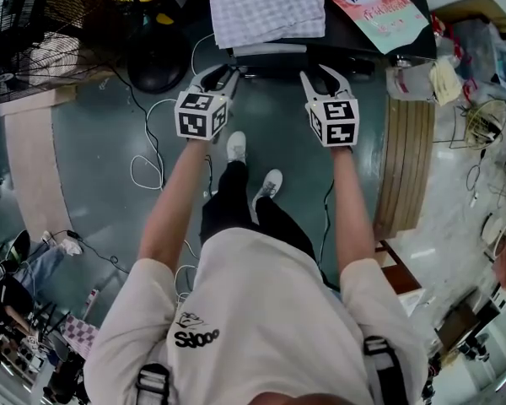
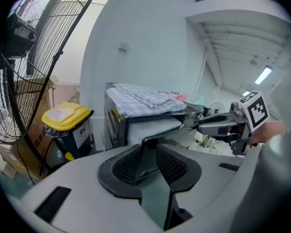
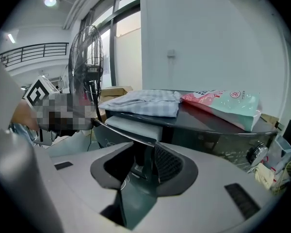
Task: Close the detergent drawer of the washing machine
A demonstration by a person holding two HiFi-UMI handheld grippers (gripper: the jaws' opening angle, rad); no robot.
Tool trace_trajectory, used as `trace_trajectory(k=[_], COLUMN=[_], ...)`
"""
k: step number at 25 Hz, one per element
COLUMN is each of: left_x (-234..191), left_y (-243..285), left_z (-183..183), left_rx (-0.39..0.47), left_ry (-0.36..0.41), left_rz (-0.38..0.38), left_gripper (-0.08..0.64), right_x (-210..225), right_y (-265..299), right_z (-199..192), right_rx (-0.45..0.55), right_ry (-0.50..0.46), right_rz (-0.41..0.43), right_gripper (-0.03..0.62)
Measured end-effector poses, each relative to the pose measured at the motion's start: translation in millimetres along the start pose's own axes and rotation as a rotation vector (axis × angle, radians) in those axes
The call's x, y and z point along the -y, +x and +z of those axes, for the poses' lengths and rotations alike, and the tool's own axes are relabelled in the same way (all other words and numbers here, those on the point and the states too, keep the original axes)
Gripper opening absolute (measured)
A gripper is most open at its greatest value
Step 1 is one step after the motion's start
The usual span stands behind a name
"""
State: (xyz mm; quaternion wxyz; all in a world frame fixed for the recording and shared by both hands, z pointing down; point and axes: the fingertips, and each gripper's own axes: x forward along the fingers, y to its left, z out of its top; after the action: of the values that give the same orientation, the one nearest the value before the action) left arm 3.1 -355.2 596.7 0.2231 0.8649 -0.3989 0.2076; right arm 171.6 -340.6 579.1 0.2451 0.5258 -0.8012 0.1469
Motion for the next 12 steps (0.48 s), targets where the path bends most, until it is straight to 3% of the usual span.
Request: trace_trajectory(k=[12], left_x=[-12.2], left_y=[4.7], left_z=[3.8], left_rx=[0.001], left_ry=[-0.023], left_rz=[-0.002], left_gripper=[0.155], right_x=[11.2], right_y=[6.3], right_z=[-1.3], right_rx=[0.031], right_ry=[0.184], right_rz=[-0.022], right_gripper=[0.193])
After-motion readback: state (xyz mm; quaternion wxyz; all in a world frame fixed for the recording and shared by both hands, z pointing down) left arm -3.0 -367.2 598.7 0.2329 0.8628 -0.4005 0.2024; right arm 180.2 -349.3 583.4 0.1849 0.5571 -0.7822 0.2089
